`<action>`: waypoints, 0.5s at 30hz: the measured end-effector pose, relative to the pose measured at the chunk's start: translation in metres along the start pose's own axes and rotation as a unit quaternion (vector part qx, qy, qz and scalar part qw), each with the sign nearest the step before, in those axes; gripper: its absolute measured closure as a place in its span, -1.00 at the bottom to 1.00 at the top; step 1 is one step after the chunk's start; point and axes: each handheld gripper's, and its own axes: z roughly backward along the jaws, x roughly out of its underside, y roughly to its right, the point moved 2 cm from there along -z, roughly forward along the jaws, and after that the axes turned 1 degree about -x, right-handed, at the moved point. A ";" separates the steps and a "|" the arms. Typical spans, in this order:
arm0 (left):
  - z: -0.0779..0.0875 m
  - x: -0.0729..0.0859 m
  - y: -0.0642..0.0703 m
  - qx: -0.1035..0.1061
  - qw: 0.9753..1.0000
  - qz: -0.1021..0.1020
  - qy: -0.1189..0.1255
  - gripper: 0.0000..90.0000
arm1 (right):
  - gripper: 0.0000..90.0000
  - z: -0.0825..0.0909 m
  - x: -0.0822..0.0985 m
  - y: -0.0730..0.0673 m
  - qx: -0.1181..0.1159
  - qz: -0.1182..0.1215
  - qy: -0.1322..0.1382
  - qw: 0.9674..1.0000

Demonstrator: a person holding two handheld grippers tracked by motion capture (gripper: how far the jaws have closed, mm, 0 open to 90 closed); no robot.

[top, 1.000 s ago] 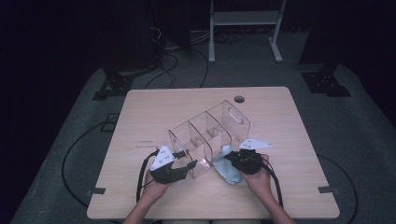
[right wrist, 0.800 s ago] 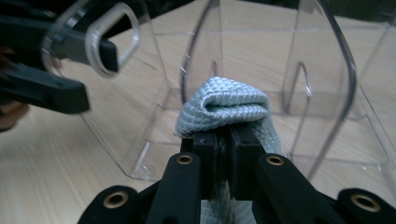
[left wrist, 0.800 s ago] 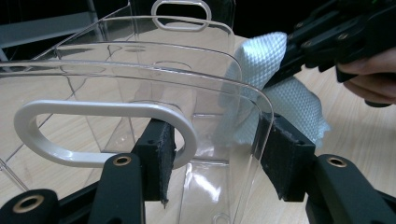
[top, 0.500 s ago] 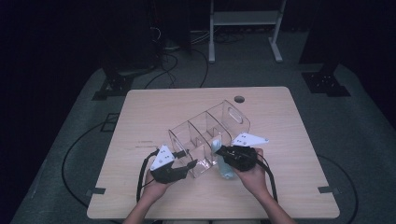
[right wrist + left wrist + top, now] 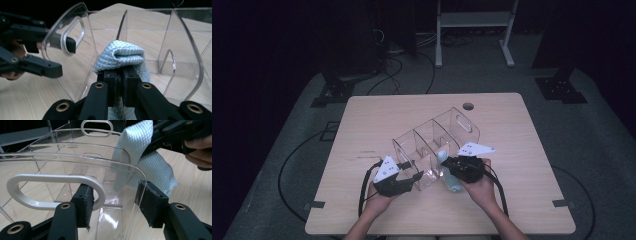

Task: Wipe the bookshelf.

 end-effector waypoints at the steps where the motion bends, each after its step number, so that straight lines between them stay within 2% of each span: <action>1: 0.000 0.000 0.000 0.000 1.000 -0.001 0.000 0.06 | 0.86 -0.001 0.003 0.001 0.000 0.000 -0.002 1.000; 5: 0.000 0.000 0.000 -0.001 1.000 0.000 0.001 0.06 | 0.86 -0.005 0.013 0.002 0.002 -0.007 -0.011 1.000; 9: 0.000 0.000 0.000 -0.001 1.000 -0.001 0.000 0.06 | 0.86 -0.014 0.028 0.005 0.007 -0.008 -0.035 0.999; 15: -0.001 0.000 0.000 -0.001 1.000 -0.002 0.001 0.06 | 0.86 -0.024 0.043 0.009 0.011 -0.017 -0.055 0.998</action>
